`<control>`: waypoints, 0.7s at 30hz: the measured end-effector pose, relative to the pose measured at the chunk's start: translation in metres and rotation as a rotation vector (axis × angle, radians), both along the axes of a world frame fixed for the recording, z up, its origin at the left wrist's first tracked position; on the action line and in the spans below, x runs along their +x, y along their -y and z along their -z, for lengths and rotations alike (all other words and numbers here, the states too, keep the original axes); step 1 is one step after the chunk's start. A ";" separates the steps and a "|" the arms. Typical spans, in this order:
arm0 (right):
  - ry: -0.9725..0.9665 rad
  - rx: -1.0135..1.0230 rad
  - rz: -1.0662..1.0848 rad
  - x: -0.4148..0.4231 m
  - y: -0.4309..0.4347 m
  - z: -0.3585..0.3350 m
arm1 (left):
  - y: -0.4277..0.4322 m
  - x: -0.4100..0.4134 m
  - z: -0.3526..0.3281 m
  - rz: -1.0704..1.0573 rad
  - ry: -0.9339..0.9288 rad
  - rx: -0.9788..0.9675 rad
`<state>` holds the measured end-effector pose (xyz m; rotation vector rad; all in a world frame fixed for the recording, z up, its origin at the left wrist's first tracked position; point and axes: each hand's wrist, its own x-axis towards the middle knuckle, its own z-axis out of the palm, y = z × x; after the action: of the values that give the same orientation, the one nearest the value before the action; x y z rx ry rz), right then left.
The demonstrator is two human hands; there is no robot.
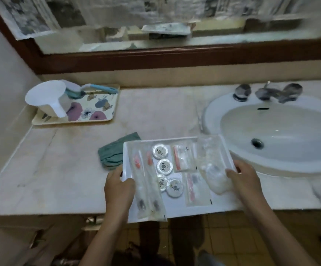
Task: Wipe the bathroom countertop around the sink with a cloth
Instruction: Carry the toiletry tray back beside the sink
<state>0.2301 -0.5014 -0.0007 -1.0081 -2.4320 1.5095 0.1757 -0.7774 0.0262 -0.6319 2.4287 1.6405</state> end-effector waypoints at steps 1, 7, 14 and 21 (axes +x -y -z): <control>0.001 -0.014 0.045 0.019 -0.026 0.002 | -0.029 0.007 0.002 0.045 0.004 0.007; 0.016 -0.063 0.322 0.128 -0.167 0.007 | -0.196 0.055 0.003 0.281 0.060 0.060; 0.007 -0.131 0.519 0.207 -0.293 0.000 | -0.345 0.093 0.002 0.511 0.045 0.084; -0.017 -0.149 0.636 0.227 -0.411 -0.004 | -0.476 0.099 0.006 0.603 0.021 0.135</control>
<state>0.4572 -0.0900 0.0031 -1.5869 -1.7370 1.4493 0.2747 -0.3011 0.0202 0.1052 2.1619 1.4966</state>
